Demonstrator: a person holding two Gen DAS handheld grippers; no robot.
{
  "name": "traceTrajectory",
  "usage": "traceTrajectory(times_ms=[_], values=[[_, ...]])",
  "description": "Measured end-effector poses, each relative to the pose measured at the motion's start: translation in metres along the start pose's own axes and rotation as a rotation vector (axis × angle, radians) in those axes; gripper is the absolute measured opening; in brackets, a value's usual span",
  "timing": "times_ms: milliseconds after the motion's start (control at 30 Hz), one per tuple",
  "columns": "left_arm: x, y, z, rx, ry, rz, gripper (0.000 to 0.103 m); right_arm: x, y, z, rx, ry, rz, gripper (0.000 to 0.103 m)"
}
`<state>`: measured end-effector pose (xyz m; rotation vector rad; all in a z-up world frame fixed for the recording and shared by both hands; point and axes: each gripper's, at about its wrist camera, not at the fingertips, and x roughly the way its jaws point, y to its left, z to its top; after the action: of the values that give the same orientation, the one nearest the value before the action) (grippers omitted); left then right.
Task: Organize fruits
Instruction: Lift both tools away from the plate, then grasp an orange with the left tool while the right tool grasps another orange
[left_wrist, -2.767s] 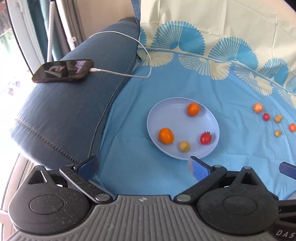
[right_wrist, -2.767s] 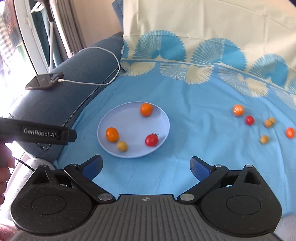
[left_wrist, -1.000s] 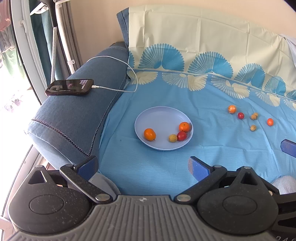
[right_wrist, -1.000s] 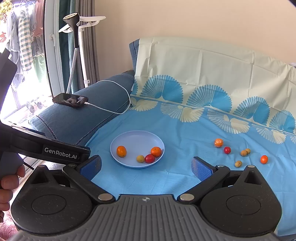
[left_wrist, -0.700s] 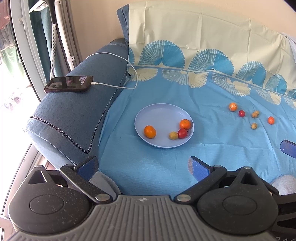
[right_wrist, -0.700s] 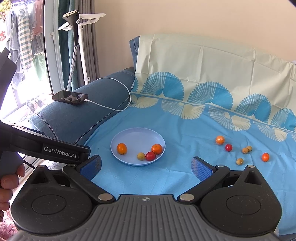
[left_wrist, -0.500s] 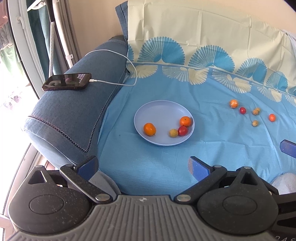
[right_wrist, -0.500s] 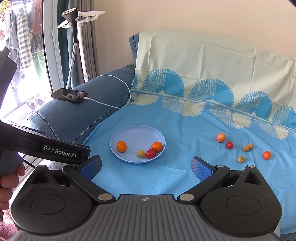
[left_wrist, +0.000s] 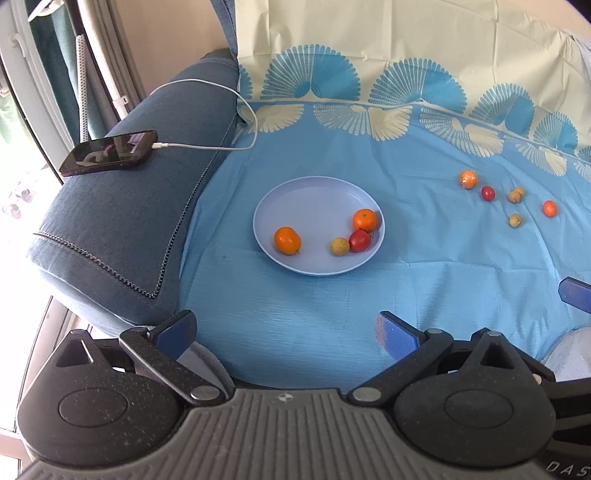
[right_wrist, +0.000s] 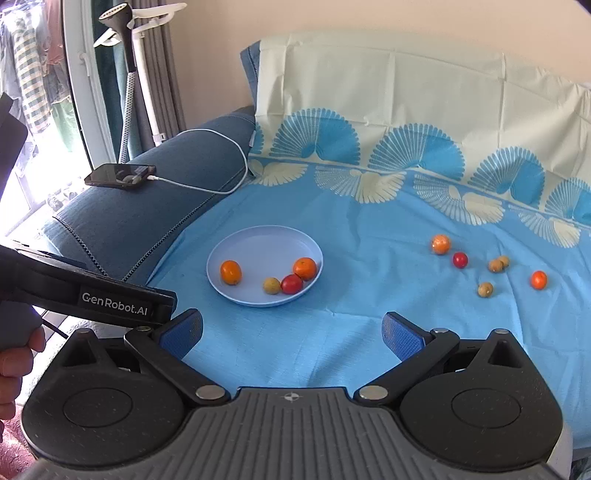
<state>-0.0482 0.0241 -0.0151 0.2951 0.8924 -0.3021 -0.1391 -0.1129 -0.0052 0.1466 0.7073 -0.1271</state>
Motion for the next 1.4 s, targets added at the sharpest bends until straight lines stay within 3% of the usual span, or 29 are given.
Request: traceTrajectory(times_ms=[300,467,800,1000,1200,1300,1400], values=[[0.03,-0.031,0.023,0.039,0.056,-0.009,0.103,0.023,-0.042,-0.004,0.119,0.047,-0.041,0.102],[0.05,-0.071,0.051,0.082,0.054,-0.044,0.103,0.035,-0.091,-0.007,0.222,0.045,-0.137,0.102],[0.134,-0.189,0.131,0.177,0.015,-0.14,0.103,0.081,-0.254,-0.003,0.388,0.025,-0.446,0.102],[0.215,-0.26,0.184,0.189,0.012,-0.182,0.103,0.14,-0.353,0.002,0.457,0.048,-0.555,0.102],[0.287,-0.304,0.219,0.185,0.072,-0.216,0.103,0.203,-0.413,-0.001,0.471,0.077,-0.566,0.102],[0.311,-0.319,0.223,0.223,0.083,-0.205,0.103,0.229,-0.43,-0.002,0.457,0.1,-0.561,0.102],[0.325,-0.323,0.221,0.24,0.116,-0.248,0.103,0.252,-0.442,-0.006,0.445,0.146,-0.564,0.102]])
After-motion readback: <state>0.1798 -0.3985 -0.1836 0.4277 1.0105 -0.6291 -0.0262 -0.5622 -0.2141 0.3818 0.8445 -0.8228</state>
